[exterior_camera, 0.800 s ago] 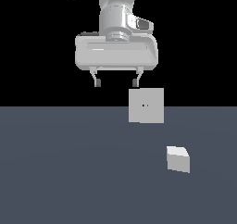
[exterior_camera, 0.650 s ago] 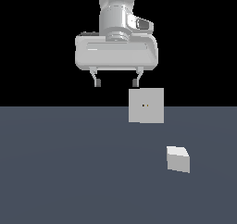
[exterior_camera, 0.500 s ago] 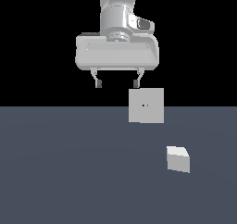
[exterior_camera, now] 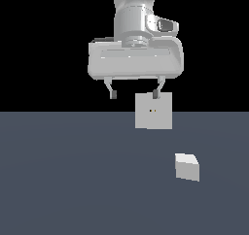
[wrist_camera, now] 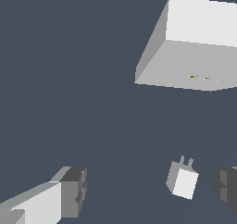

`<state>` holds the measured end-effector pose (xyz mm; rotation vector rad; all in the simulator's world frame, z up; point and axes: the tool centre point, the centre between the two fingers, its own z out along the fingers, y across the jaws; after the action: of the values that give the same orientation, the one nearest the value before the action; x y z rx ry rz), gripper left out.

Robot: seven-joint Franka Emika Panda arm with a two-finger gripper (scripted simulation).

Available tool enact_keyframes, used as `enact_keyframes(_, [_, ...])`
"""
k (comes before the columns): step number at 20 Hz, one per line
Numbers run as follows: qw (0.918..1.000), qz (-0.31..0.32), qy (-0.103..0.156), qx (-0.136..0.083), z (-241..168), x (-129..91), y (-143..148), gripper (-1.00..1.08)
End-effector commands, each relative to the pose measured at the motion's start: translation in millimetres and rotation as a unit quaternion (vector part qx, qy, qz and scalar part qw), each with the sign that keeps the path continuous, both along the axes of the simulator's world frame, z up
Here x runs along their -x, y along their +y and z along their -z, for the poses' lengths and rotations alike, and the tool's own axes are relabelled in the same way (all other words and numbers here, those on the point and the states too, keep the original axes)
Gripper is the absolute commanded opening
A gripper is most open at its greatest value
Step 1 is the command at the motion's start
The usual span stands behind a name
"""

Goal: Plug the charger into the wall socket.

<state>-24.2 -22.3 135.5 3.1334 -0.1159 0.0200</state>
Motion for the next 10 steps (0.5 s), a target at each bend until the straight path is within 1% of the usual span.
enact_keyframes(1, [0.9998,0.017,-0.007,0.001,8,9,-10,1.00])
enact_keyframes(10, [0.9953,0.090,-0.037,0.007,44,48,-51,1.00])
